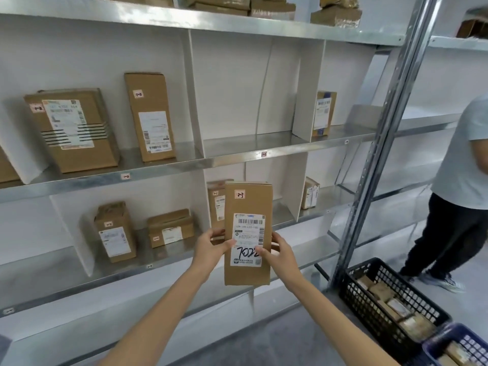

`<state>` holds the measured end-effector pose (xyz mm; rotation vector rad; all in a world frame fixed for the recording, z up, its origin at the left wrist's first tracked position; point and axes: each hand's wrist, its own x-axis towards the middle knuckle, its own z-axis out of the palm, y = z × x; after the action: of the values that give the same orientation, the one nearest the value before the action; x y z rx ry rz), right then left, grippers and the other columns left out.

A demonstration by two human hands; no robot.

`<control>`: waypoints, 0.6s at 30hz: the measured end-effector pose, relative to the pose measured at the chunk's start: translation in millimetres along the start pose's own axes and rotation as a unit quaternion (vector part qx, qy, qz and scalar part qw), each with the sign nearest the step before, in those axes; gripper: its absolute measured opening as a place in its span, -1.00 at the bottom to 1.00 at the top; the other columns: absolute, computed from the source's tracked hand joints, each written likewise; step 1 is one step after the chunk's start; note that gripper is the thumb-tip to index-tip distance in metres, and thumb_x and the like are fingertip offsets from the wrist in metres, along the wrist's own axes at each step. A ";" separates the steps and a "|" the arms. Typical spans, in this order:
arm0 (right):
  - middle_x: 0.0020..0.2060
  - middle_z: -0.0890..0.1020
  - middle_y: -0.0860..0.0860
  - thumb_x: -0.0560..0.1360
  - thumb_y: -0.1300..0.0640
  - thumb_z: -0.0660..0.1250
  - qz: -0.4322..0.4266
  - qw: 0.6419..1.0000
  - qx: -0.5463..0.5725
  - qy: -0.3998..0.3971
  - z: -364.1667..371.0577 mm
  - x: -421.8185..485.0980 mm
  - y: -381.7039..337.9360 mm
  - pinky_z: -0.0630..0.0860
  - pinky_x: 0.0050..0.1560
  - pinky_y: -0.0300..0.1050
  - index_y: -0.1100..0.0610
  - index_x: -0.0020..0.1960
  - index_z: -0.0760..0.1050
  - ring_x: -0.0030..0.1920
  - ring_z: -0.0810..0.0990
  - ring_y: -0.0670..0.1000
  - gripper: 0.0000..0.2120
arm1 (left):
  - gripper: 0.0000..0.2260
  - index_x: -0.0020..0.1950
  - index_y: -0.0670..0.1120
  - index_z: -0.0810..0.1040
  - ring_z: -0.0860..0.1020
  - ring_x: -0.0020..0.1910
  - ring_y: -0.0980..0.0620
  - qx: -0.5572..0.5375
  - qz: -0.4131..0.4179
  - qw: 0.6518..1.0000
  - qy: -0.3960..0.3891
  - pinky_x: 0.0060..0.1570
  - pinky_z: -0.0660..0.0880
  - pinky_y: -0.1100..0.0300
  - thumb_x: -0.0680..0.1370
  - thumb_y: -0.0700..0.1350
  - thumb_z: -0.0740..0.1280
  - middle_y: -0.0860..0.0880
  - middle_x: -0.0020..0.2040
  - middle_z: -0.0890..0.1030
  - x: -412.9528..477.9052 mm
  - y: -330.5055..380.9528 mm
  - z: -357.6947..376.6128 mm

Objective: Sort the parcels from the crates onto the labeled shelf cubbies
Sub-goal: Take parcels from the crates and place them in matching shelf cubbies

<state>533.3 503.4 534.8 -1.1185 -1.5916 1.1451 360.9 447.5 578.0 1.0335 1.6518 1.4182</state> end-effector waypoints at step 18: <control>0.19 0.51 -0.05 0.53 0.30 0.27 0.046 0.993 -0.053 -0.098 -173.3 165.9 65.7 0.51 0.15 -0.15 -0.02 0.39 0.25 0.20 0.48 -0.06 -0.50 | -0.43 0.45 0.01 0.25 0.44 0.27 -0.01 0.014 -0.064 0.997 -0.041 0.17 0.45 0.11 0.51 -0.30 0.33 -0.03 0.33 0.45 113.3 -8.6 228.7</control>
<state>672.1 709.8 530.6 -1.1895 -1.7840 1.2762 517.3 644.9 535.4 0.9707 1.6523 1.2559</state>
